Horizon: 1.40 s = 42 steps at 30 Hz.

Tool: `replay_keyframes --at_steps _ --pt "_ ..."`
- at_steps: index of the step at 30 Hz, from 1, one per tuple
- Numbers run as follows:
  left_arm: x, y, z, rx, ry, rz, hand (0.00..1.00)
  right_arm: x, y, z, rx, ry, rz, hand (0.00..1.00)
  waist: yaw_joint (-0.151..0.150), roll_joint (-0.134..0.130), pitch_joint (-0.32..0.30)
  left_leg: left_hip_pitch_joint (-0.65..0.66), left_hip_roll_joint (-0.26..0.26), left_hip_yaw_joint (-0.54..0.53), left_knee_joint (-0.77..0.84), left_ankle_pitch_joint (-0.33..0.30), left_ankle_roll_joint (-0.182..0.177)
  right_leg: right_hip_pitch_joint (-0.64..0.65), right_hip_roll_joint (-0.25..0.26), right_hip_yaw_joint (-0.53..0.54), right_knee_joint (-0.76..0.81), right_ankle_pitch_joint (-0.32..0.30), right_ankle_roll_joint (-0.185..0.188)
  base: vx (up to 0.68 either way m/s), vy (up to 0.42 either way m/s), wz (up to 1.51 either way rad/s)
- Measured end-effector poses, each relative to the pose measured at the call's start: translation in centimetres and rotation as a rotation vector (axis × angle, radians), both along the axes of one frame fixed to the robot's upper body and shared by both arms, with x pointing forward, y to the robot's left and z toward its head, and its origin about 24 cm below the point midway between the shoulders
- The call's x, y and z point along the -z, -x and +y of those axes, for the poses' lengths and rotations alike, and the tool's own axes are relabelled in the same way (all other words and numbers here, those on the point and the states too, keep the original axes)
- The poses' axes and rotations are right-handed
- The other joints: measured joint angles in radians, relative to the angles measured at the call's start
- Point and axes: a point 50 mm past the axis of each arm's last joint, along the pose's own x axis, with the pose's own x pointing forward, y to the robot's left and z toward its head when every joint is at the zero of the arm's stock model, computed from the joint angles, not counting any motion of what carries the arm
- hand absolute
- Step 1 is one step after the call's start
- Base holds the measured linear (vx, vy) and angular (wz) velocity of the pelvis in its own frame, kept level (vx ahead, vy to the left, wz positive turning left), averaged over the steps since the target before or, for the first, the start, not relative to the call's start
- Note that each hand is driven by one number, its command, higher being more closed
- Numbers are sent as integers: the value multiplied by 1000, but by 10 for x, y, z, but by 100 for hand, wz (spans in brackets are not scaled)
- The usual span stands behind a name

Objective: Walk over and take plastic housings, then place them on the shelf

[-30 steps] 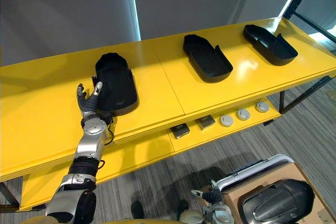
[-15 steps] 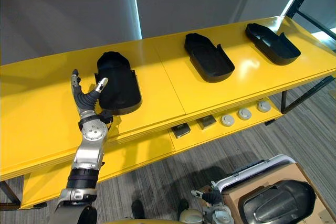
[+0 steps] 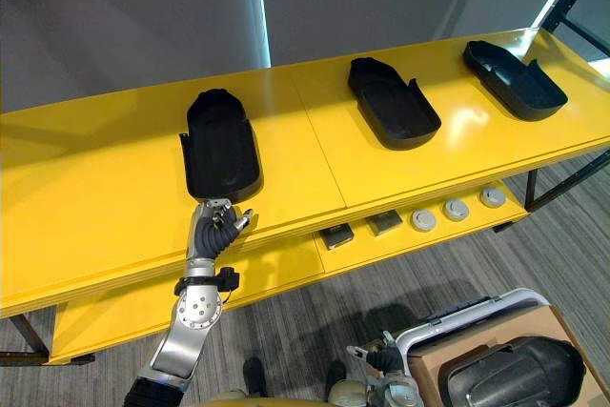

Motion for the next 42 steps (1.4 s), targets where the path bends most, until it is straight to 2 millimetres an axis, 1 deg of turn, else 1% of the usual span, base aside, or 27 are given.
replay_keyframes --at_steps 5,9,12,17,21,25,27,29,36,38,39,40,41,42 --pt "-2 -18 -7 39 -45 2 100 -1 -3 0 -3 1 -7 0 -6 0 0 2 2 9 0 0 0 0 3 5 -3 0 -1 9 -5 -4" --pt "-3 -27 -8 38 -58 7 100 -1 -4 0 -4 1 -6 0 -12 0 0 3 2 19 0 0 0 -4 4 17 -3 3 -4 -3 0 -8" --pt "-4 -33 -8 29 -67 14 100 -1 -4 0 -4 1 -3 0 -28 0 0 4 3 20 0 0 0 -5 3 20 -3 3 -4 -4 1 -1" --pt "-7 -41 -8 20 -75 18 100 -1 -4 0 -4 0 2 0 -31 0 0 1 4 24 0 0 0 -17 2 24 -3 4 -4 -9 4 -1" --pt "-9 -42 -8 20 -69 11 100 -1 -5 0 -4 -1 1 0 -33 0 0 -3 4 24 0 -2 -3 -20 2 23 -4 4 -3 9 -1 0" --pt "-13 -48 -6 8 -64 2 100 -2 -9 1 -6 -1 -7 0 -34 0 0 -8 3 24 0 -2 -3 -16 3 21 -8 4 -3 38 -5 1" --pt "-14 -50 -3 -3 -54 2 100 -2 -10 1 -7 -2 -9 0 -41 0 0 -6 3 23 0 -2 -3 -12 3 20 -9 4 -3 26 -5 3" --pt "-14 -51 -1 -12 -37 8 100 -2 -10 1 -8 -1 -9 0 -54 0 0 -2 2 22 0 -2 -4 -3 2 13 -15 5 -2 15 -6 6" --pt "-15 -50 -2 -7 8 10 100 -2 -9 1 -12 3 -7 0 -55 0 0 6 2 17 0 -1 -4 10 2 -3 -15 5 -2 -7 1 3" --pt "-23 -49 -3 1 31 -24 100 -2 -9 1 -12 3 -6 0 -54 0 0 5 2 13 0 -1 -4 12 2 -8 -14 5 -2 -25 7 10" --pt "-35 -47 -4 17 53 -70 100 -1 -8 1 -12 3 -2 0 -53 1 0 5 2 8 0 1 -6 13 1 -10 -13 5 -2 -23 5 9" --pt "-51 -42 -6 42 82 -140 100 -1 -7 1 -11 2 4 0 -53 2 -1 4 2 -3 0 2 -7 14 1 -10 -11 5 -2 -21 5 10" --pt "-60 -40 -7 56 98 -182 100 -1 -7 0 -10 2 4 0 -52 3 0 2 2 -9 0 3 -8 13 1 -11 -9 5 -3 -19 6 11" --pt "-79 -33 -8 84 116 -274 100 0 -7 -1 -10 5 5 0 -49 4 0 1 2 -13 0 3 -9 12 1 -14 -7 4 -3 -22 11 8"
